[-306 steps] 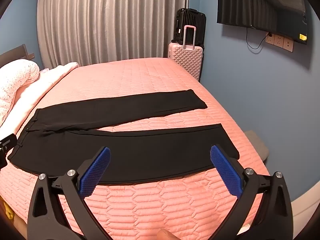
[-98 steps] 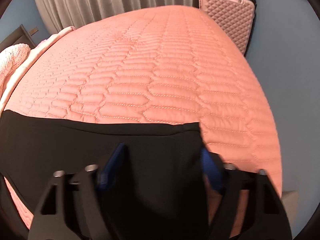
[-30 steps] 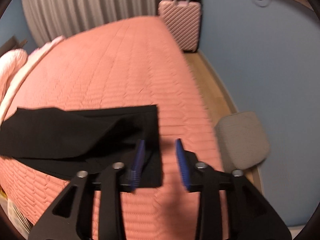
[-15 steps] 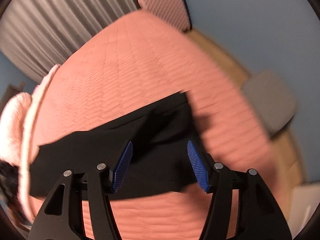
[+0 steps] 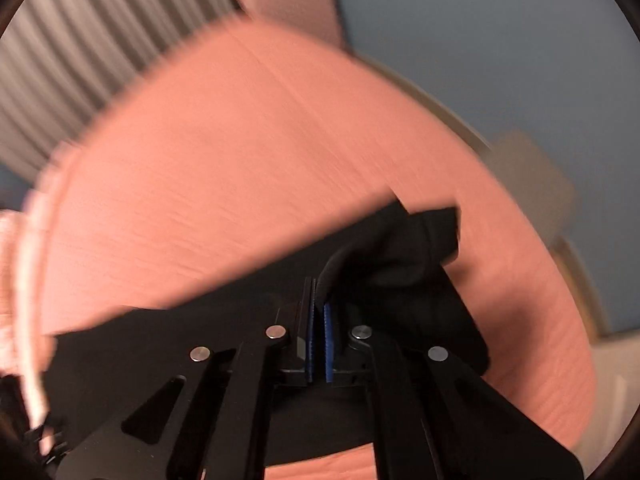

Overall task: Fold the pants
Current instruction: 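Open both tools and release the folded trousers onto the bed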

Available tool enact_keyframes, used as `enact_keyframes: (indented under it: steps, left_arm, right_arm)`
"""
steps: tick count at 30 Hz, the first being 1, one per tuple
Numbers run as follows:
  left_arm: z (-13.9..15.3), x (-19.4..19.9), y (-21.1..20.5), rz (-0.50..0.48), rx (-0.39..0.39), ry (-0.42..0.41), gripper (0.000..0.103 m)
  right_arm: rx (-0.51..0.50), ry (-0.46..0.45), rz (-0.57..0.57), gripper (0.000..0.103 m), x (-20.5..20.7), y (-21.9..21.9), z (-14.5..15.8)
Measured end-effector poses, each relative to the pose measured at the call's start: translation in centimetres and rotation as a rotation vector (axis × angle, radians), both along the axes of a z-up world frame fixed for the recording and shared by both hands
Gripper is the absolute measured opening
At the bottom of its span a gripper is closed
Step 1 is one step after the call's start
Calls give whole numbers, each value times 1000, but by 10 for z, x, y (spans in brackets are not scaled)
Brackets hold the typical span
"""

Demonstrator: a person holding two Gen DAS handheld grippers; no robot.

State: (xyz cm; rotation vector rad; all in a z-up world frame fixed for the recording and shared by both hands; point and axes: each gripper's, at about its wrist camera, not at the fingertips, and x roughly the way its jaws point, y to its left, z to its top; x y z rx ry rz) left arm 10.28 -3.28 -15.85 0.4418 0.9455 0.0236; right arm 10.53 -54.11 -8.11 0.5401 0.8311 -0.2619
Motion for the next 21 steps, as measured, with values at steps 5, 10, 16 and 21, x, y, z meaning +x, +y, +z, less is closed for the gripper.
enact_keyframes:
  steps: [5, 10, 16, 21]
  left_arm:
    - [-30, 8, 30, 50, 58, 59, 49]
    - [-56, 2, 41, 65, 76, 99, 50]
    - [-58, 0, 44, 76, 71, 80, 55]
    - [-52, -11, 70, 118, 15, 89, 57]
  right_arm:
    - [19, 25, 47, 4, -36, -26, -31]
    - [185, 107, -8, 15, -62, -56, -105]
    - [59, 101, -97, 42, -82, -57, -79]
    - [-231, -46, 129, 43, -84, 29, -13]
